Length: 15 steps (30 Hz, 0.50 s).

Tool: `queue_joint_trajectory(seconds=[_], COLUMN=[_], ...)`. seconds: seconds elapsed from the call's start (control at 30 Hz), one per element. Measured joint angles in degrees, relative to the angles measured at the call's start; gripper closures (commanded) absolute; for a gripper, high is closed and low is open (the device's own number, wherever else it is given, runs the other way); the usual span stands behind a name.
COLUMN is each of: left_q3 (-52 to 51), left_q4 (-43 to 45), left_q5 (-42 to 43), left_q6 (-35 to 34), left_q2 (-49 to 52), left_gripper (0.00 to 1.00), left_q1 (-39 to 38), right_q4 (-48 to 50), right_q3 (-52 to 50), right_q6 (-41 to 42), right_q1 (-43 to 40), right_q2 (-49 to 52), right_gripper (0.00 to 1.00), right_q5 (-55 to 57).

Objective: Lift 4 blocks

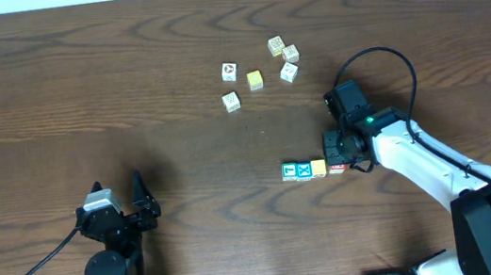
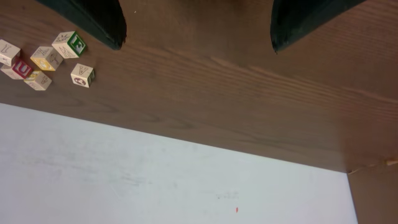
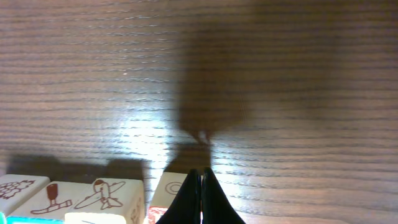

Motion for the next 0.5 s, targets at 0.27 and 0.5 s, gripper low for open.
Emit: queue_joint_trajectory(seconds=[0.27, 0.5], left_q3=[0.0, 0.0], left_q4=[0.0, 0.0], left_q5=[0.0, 0.0], left_q6=[0.0, 0.0], left_q2=[0.0, 0.0], left_gripper=[0.25, 0.25], left_q1=[0.0, 0.0], right_q4=[0.7, 0.8], right_q3=[0.0, 0.0], right_q6=[-0.2, -0.5], right_q1=[2.0, 2.0], right_q2=[0.0, 0.0], right_gripper=[0.99, 0.99], right_q5=[0.0, 0.0])
